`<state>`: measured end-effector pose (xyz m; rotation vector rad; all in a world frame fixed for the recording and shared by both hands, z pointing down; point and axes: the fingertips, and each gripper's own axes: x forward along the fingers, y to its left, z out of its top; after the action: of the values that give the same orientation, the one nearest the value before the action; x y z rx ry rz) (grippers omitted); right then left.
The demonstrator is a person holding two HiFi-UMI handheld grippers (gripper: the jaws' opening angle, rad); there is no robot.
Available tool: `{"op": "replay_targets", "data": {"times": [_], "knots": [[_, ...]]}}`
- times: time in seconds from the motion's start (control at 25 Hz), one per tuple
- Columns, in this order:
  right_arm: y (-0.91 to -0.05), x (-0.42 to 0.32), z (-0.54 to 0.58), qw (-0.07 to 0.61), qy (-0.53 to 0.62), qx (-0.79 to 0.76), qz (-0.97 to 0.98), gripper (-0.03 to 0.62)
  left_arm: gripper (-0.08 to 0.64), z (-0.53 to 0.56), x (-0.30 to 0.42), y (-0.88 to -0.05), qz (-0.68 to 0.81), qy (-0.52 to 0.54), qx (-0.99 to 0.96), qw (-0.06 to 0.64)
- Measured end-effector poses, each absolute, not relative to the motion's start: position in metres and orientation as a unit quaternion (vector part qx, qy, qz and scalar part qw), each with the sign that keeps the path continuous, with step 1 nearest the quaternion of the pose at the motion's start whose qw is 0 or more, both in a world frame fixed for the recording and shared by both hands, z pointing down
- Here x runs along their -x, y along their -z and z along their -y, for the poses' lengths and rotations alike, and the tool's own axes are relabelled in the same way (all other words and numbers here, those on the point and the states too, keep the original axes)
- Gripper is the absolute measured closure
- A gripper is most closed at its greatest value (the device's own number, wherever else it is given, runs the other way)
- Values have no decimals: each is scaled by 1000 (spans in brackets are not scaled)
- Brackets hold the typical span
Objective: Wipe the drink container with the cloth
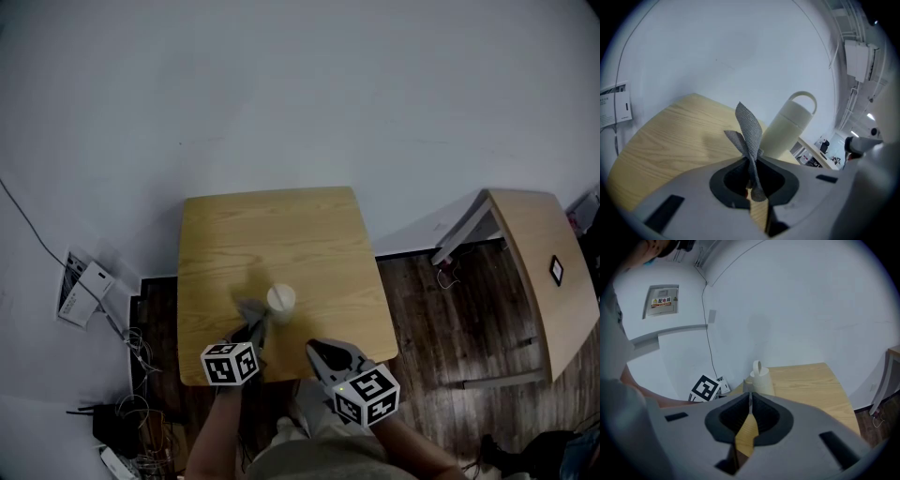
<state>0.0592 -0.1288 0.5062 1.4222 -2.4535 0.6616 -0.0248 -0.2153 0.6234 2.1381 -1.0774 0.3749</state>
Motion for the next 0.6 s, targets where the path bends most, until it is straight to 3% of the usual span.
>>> {"op": "replay_targets", "data": {"times": [0.6], "knots": [[-492,-47,79,88,-210,-503,834,575,540,136,59,-562,445,-83,-827,334]]}}
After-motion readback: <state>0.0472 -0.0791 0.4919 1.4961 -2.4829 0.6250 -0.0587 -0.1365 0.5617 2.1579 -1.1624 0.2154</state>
